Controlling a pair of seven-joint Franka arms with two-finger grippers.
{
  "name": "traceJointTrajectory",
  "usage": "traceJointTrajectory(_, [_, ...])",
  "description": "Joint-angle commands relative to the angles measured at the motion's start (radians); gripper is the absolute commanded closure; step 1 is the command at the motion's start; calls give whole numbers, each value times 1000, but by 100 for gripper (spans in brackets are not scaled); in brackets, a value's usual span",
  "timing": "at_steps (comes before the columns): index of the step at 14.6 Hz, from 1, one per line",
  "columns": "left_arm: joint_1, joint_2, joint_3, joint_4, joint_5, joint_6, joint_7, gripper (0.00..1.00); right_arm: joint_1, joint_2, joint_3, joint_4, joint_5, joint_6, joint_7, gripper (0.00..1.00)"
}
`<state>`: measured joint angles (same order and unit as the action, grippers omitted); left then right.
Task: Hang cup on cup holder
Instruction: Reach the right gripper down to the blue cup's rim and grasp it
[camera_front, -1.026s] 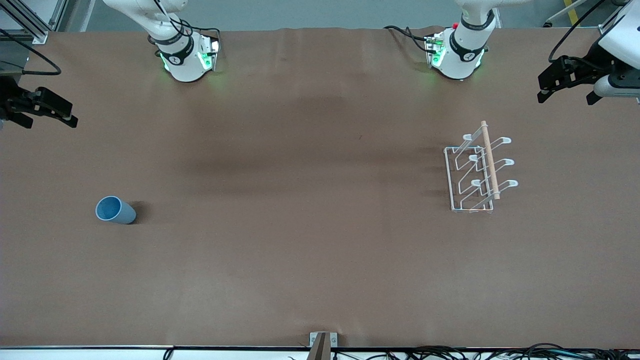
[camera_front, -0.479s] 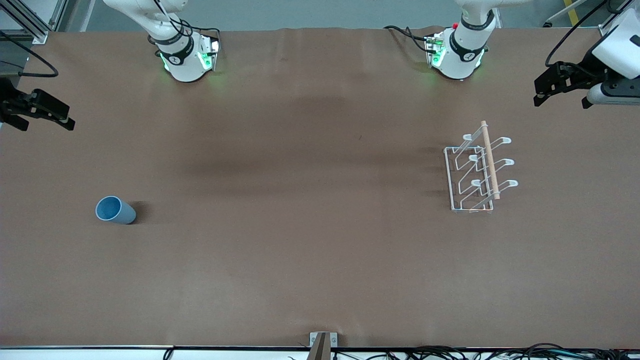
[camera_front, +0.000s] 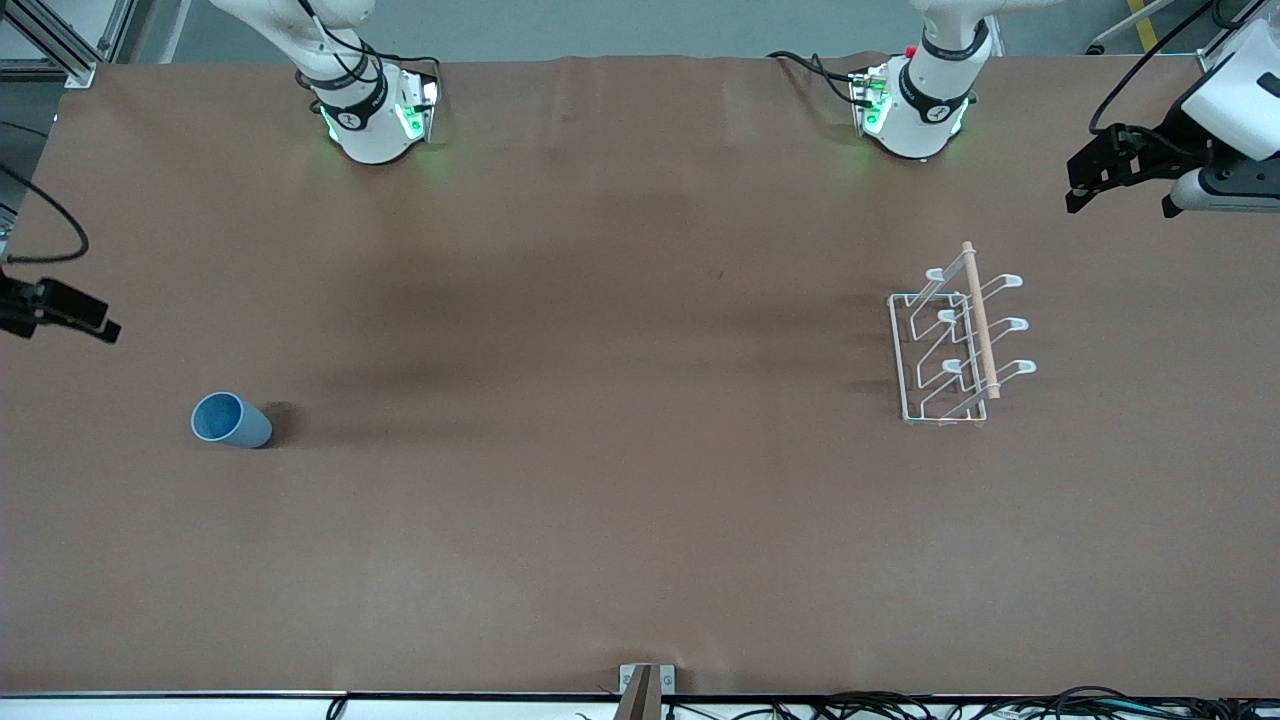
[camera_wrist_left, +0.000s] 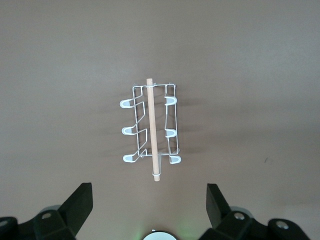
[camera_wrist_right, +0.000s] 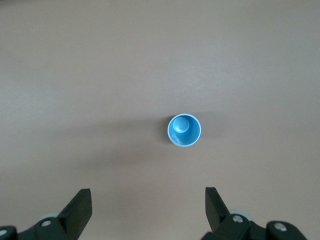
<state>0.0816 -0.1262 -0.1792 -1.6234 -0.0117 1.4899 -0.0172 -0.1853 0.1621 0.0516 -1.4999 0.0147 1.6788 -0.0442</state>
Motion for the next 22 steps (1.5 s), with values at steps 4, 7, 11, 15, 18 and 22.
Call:
traceJointTrajectory(4, [6,3,-2,19,4,-19,20,0,-80,166,10,0,-2,107,-48,0])
traceJointTrajectory(7, [6,3,-2,19,4,-19,17,0,-131,185,10,-123,-1,255,-103,0])
traceJointTrajectory(11, [4,5,-2,17,4,-19,5,0,-172,204,10,-272,-1,462,-155,0])
traceJointTrajectory(15, [10,16,4,20,2,-17,17,0,-174,267,11,-283,-1,533,-155,0])
traceJointTrajectory(18, [39,30,7,23,-4,-17,20,0,-171,295,11,-289,5,544,-154,1])
traceJointTrajectory(22, [38,30,6,23,-4,-17,20,0,-171,301,13,-329,11,547,-154,5])
